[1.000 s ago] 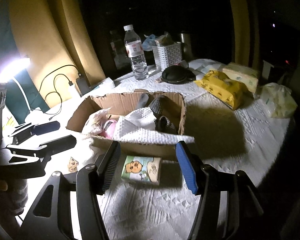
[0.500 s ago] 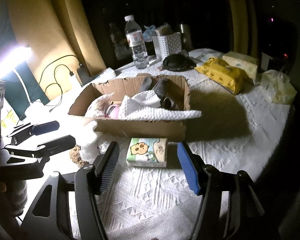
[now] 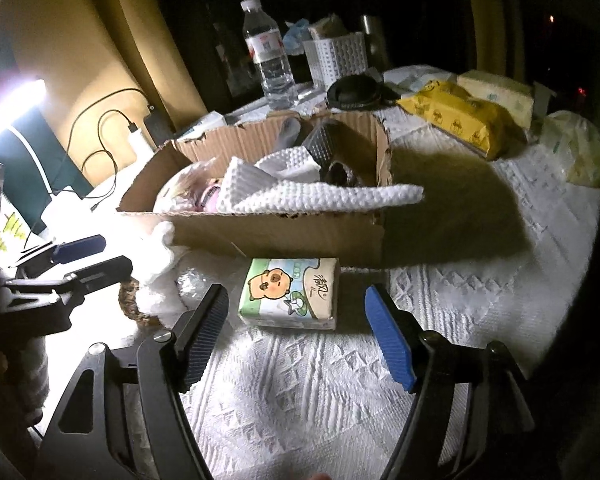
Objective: Organize soft objects
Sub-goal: 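Withdraw both grippers from the box and move the left toward the brown sponge, then grasp the white waffle cloth with the left gripper while the right grasps the cartoon tissue pack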
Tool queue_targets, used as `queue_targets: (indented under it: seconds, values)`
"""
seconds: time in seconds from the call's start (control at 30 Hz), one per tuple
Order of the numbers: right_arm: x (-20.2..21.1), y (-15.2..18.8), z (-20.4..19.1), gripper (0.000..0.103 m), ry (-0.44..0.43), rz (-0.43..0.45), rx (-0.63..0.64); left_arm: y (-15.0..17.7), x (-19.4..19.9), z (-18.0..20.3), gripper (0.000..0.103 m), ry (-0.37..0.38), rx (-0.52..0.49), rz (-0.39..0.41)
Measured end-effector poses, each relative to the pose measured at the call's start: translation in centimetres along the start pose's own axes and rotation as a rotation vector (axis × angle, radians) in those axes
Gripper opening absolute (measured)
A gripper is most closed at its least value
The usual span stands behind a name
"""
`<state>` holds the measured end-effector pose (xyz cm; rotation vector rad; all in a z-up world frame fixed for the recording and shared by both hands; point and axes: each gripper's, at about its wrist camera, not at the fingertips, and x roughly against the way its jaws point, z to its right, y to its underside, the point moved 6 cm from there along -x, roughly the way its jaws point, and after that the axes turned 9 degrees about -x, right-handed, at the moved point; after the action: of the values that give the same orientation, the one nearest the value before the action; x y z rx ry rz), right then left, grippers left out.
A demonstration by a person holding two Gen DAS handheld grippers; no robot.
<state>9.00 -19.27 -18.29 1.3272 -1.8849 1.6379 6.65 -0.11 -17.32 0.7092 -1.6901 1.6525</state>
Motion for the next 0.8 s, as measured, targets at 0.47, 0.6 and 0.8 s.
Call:
queue_targets:
  seconds: [0.47,0.6,0.8]
  values:
    - [-3.7,0.6,0.0,0.074,-0.026,-0.08,-0.005,0.8,-3.6,-1.5,0.076,0.039,0.041,-0.075]
    - [-4.1,0.8,-0.2,0.074,-0.039,-0.091,-0.008,0.7,-3.6,-1.3,0.075,0.051,0.033,-0.061]
    - [-4.4,1.0,-0.1,0.073,-0.026,-0.092,-0.001,0.8,-3.4,-0.8,0.046,0.067,0.006,-0.059]
